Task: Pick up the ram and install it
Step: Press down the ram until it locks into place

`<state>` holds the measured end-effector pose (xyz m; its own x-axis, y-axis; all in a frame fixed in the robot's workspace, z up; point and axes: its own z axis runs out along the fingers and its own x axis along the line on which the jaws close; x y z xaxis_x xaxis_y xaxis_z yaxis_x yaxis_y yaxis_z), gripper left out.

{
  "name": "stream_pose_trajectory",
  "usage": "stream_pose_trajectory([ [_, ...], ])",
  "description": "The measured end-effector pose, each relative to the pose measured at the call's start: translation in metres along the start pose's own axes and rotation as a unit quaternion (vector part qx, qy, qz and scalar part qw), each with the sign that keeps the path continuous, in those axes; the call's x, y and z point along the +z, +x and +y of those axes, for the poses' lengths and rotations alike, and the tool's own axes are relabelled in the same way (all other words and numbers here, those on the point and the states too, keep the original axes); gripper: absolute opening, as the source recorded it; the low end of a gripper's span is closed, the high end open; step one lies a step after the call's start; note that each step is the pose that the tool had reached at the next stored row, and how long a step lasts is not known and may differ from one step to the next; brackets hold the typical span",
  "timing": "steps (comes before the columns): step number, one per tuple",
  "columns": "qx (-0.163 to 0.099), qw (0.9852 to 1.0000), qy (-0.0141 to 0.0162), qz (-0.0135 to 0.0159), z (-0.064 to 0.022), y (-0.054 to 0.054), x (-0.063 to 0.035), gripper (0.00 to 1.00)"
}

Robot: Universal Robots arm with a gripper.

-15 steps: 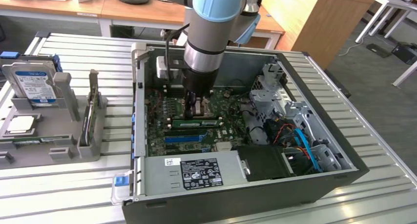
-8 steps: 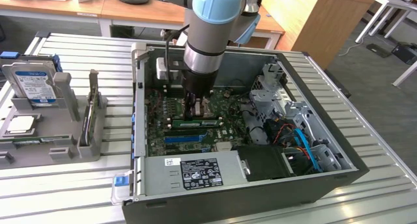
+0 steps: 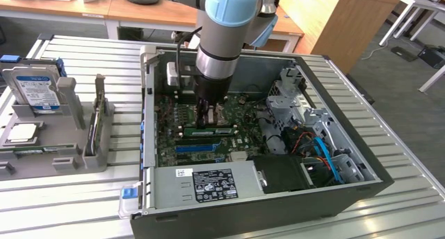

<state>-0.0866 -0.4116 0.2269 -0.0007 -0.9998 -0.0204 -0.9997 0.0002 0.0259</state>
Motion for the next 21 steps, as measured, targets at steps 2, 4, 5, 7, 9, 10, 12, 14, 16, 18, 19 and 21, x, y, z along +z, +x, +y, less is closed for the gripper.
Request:
stream_pose_trajectory([
  [2,0.000,1.0000,0.0000,0.0000,0.0000,0.0000,0.0000,0.11],
  [4,0.000,1.0000,0.0000,0.0000,0.0000,0.0000,0.0000,0.11],
  [5,0.000,1.0000,0.0000,0.0000,0.0000,0.0000,0.0002,0.11],
  [7,0.000,1.0000,0.0001,0.0000,-0.0001,0.0000,0.0012,0.11],
  [9,0.000,1.0000,0.0000,0.0001,0.0000,0.0001,0.0018,0.11],
  [10,0.000,1.0000,0.0000,0.0001,0.0000,0.0001,0.0018,0.11],
  [12,0.000,1.0000,0.0000,0.0000,0.0000,0.0000,0.0019,0.11],
  [14,0.000,1.0000,0.0000,0.0000,0.0000,0.0000,0.0022,0.11],
  [16,0.000,1.0000,0.0000,0.0001,0.0000,0.0001,0.0029,0.11],
  [18,0.000,1.0000,0.0000,0.0000,0.0000,0.0001,0.0032,0.11],
  [19,0.000,1.0000,0.0000,0.0001,0.0000,0.0001,0.0032,0.11],
  [21,0.000,1.0000,0.0001,0.0000,0.0000,0.0000,0.0033,0.11],
])
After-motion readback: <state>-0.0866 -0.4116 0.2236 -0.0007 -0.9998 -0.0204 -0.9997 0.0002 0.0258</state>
